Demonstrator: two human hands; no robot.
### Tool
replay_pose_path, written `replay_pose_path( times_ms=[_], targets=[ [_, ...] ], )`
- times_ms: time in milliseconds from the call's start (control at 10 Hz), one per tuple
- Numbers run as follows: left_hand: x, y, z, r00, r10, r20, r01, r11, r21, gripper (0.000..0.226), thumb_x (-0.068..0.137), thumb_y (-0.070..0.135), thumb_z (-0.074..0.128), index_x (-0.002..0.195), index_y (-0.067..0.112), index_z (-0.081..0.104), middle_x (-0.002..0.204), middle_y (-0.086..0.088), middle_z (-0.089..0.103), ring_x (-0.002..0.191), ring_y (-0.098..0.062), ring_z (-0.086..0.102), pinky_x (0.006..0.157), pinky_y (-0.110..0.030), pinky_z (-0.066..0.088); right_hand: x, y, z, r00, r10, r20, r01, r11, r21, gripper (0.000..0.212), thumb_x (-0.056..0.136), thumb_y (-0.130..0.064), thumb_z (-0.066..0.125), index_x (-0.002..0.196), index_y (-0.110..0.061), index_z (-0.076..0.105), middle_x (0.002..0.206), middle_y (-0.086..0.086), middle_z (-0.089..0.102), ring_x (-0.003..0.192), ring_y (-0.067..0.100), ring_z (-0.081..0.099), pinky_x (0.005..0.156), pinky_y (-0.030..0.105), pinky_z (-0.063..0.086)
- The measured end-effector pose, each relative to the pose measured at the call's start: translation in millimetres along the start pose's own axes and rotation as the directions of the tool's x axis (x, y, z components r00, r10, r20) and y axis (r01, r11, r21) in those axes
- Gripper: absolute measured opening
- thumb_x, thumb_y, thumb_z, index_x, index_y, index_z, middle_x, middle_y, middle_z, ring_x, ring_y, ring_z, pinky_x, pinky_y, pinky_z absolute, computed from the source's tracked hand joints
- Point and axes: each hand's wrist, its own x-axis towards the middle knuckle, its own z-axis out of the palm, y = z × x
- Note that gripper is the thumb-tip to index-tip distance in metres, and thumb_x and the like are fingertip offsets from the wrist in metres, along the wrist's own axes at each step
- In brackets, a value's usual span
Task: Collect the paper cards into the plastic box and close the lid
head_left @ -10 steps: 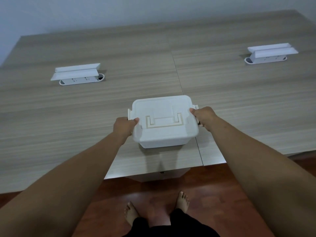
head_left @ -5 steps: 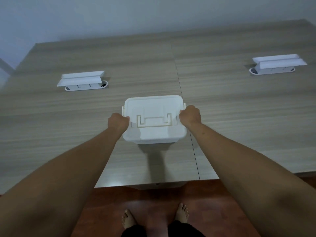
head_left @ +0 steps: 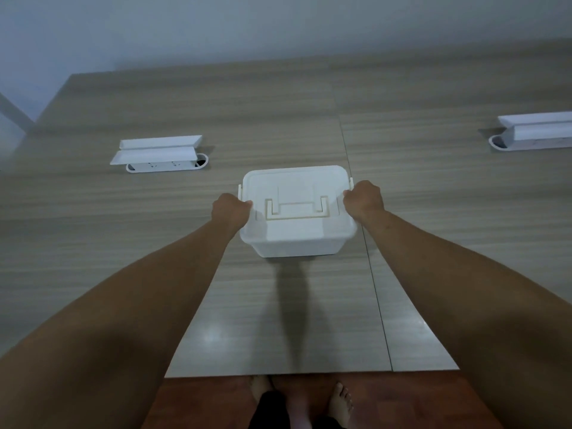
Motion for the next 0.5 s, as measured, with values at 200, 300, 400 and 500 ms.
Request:
replay_pose_path(
  times_ms=[200, 300, 400, 500],
  targets=[
    [-1, 5, 12, 0.938, 0.315, -0.143, -0.266, 0.921, 0.286, 0.056, 0.093, 0.026, 0.045, 0.144, 0.002, 0.037, 0.149, -0.016, 0.043, 0.140, -0.032, 0.039, 0.112, -0.040, 0.036, -5, -9, -7, 1.000, 0.008, -0.025, -0.008, 1.000, 0.022, 0.039, 0.092, -0.025, 0.051, 0.122, 0.000, 0.057, 0.128, 0.017, 0.061, 0.114, 0.034, 0.059, 0.079, 0.032, 0.046],
    [0, 14, 33, 0.842, 0.539, -0.003, -0.480, 0.752, 0.452, 0.062, 0.099, 0.031, 0.034, 0.153, 0.003, 0.018, 0.163, -0.014, 0.018, 0.151, -0.027, 0.015, 0.125, -0.040, 0.012, -43, -31, -40, 0.997, -0.027, -0.072, 0.046, 0.957, 0.285, 0.054, 0.091, -0.030, 0.055, 0.140, -0.010, 0.047, 0.144, 0.007, 0.051, 0.130, 0.023, 0.050, 0.104, 0.033, 0.039],
    [1, 13, 55, 0.793, 0.599, 0.112, -0.575, 0.672, 0.467, 0.061, 0.102, 0.034, 0.026, 0.155, 0.006, 0.013, 0.165, -0.010, 0.007, 0.153, -0.023, 0.004, 0.126, -0.039, 0.003, -114, -53, -98, 0.977, -0.190, -0.101, 0.202, 0.644, 0.738, 0.034, 0.086, -0.030, 0.064, 0.117, -0.016, 0.065, 0.122, 0.004, 0.068, 0.112, 0.015, 0.064, 0.103, 0.032, 0.045],
    [6, 8, 59, 0.778, 0.624, 0.069, -0.577, 0.668, 0.469, 0.061, 0.102, 0.035, 0.024, 0.155, 0.006, 0.013, 0.165, -0.009, 0.006, 0.154, -0.022, 0.003, 0.126, -0.040, 0.003, -186, -81, -162, 0.918, -0.363, -0.158, 0.283, 0.322, 0.903, 0.014, 0.086, -0.026, 0.061, 0.092, -0.022, 0.071, 0.099, 0.000, 0.076, 0.104, 0.016, 0.070, 0.090, 0.031, 0.056]
  ],
)
